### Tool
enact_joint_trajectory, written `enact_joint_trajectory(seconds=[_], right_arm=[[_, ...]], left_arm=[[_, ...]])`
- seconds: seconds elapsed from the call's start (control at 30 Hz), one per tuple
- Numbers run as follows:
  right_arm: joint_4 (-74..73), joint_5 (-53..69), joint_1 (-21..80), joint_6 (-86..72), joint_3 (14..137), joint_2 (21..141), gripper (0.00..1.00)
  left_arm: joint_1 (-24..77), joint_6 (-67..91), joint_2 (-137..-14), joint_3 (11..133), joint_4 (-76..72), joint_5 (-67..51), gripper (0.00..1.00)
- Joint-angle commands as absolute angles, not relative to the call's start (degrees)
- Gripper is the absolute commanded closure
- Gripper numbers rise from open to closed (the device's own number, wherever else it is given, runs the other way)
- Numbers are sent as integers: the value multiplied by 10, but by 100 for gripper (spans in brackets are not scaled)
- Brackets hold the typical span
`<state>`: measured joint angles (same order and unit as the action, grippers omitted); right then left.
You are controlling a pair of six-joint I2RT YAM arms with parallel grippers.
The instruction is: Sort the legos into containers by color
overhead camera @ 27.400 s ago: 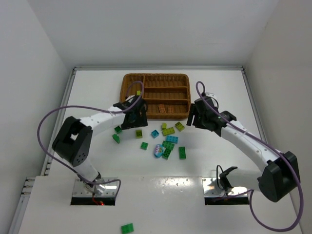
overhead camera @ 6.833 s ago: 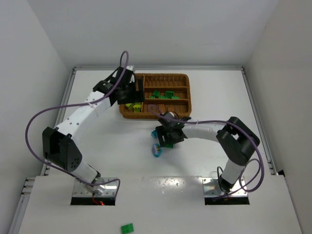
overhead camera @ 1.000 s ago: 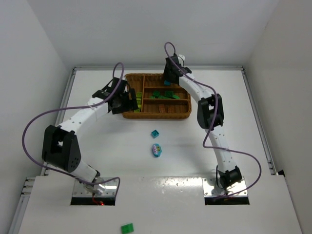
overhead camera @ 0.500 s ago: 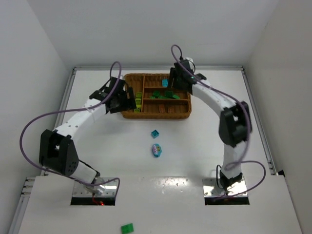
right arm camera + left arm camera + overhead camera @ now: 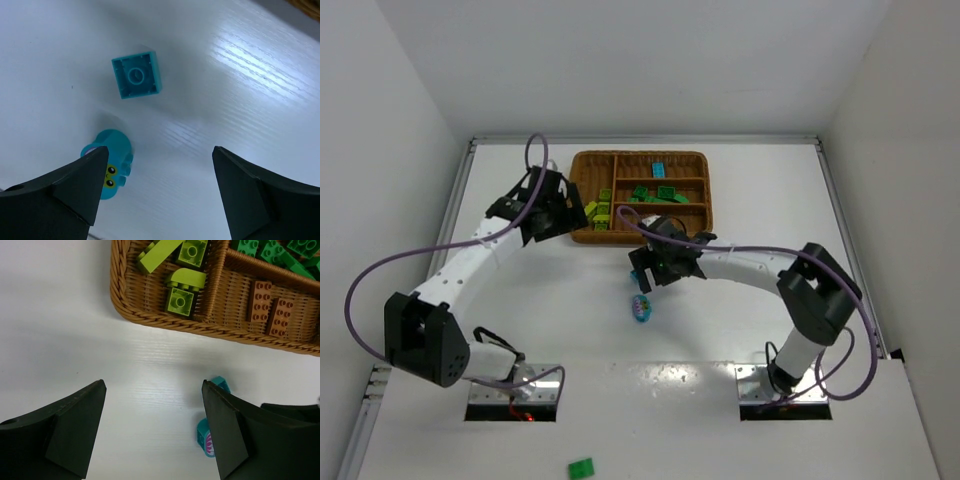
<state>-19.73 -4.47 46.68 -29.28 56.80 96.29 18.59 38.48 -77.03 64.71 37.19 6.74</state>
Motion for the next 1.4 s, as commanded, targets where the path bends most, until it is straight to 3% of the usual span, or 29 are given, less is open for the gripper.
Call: enact_joint_trajectory(seconds=[0.0,0.2,0.4,0.5,0.53,0.63,0.9,1.1,1.37], right_arm=[[-156,-32,477,-283,583,983,14],[-135,-32,489,-258,635,1068,15],[-129,-69,489,-263,699,1119,26],[-135,-82,489,-263,711,1131,39],[-141,-90,489,-263,711,1131,49],[-146,-103,489,-263,711,1115,65],[-195,-130,459,-279,676,1019,69],[-225,-120,377,-279,735,989,69],[-272,-127,286,-301,990,1172,67]], left_arm=[[181,401,-738,642,367,76,16],[181,406,-733,636,367,76,16],[181,406,-728,642,373,82,16],[181,401,-728,648,379,82,16],[181,401,-728,648,379,87,16],[181,396,-728,653,384,92,16],[176,390,-728,653,384,92,16],[171,390,-733,653,384,92,16],[171,390,-738,653,384,92,16]])
